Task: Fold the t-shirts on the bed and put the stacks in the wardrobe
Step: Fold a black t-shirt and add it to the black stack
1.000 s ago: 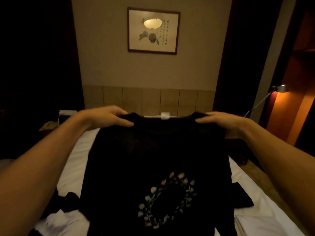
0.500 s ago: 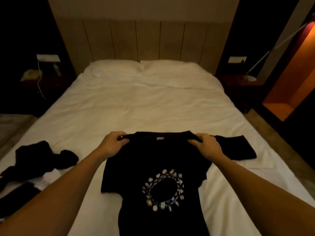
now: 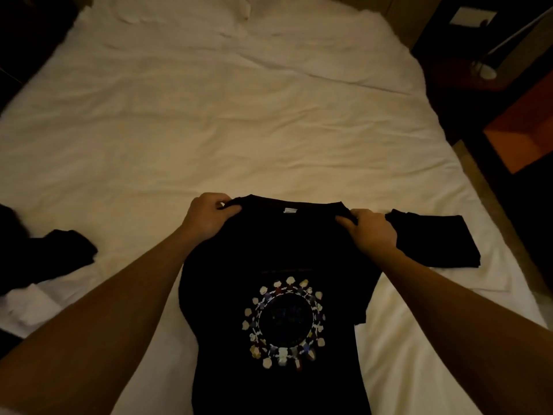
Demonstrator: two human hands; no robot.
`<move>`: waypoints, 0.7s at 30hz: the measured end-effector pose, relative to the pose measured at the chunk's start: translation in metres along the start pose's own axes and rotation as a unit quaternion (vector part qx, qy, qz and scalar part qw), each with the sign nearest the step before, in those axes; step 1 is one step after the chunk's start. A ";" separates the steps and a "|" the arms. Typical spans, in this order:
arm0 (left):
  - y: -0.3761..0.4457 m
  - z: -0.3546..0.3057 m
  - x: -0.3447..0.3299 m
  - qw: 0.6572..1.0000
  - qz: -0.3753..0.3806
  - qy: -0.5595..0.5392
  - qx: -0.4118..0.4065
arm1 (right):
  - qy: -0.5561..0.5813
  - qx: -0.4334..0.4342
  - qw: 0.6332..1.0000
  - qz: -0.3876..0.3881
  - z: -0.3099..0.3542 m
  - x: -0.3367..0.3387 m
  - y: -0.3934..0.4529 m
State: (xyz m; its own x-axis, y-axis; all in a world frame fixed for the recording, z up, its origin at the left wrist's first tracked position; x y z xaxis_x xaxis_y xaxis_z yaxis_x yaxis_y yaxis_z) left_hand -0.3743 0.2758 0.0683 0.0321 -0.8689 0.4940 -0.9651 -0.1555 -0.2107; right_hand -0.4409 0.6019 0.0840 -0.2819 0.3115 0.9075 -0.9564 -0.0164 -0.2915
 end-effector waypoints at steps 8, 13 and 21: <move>0.093 0.050 -0.033 0.997 0.010 0.040 0.058 | -0.050 -0.023 0.997 0.056 0.006 -0.044 0.105; 0.143 0.088 -0.058 0.994 0.044 0.055 0.089 | 0.016 -0.057 0.990 0.130 -0.003 -0.090 0.165; 0.195 0.143 -0.073 0.981 0.116 0.021 0.151 | 0.002 -0.070 0.982 0.173 -0.008 -0.146 0.212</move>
State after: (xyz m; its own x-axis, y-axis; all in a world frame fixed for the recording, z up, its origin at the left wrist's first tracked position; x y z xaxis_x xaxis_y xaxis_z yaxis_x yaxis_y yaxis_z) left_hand -0.5275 0.2416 -0.1297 -0.1966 -0.8784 0.4356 -0.8242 -0.0927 -0.5587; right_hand -0.6016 0.5601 -0.1128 -0.5876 0.3145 0.7455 -0.7836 0.0082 -0.6211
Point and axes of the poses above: each hand's wrist, its own y-axis towards the middle knuckle, its own x-axis out of the back of the hand, z = x × y, the point moved 1 cm from there along y, towards the middle knuckle, and after that the axes turned 4 degrees about -x, right-handed, at the moved point
